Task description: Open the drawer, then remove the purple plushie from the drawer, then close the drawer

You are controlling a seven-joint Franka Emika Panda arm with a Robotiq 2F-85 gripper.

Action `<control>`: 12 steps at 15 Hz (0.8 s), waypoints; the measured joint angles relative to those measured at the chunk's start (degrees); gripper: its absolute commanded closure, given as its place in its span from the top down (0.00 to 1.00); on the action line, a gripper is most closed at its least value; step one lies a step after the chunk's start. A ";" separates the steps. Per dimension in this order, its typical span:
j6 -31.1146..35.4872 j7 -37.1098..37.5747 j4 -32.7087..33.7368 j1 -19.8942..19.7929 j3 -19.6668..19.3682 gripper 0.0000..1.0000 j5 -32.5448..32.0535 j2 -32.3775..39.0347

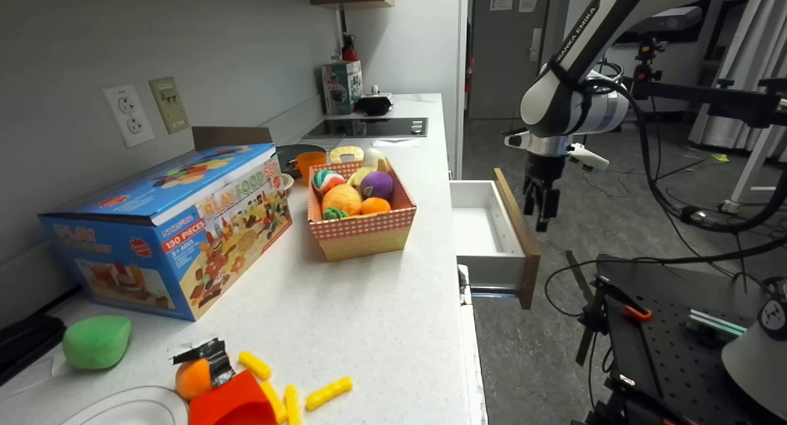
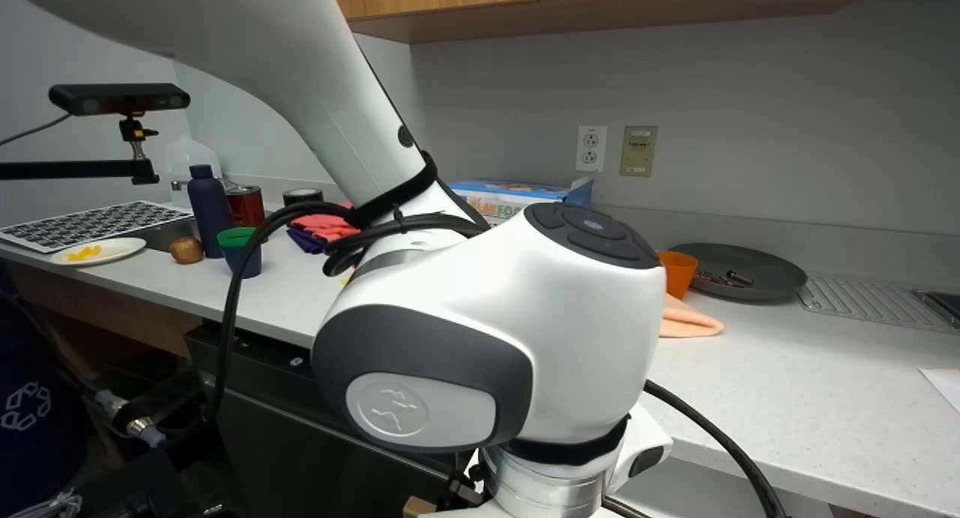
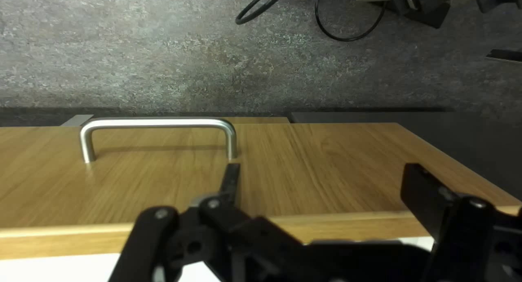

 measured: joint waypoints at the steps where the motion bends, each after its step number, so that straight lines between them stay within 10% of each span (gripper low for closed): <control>1: 0.00 0.00 0.39 -0.03 0.35 1.00 0.13 0.64; 12: -0.18 -2.69 3.50 -2.74 4.25 1.00 1.04 4.52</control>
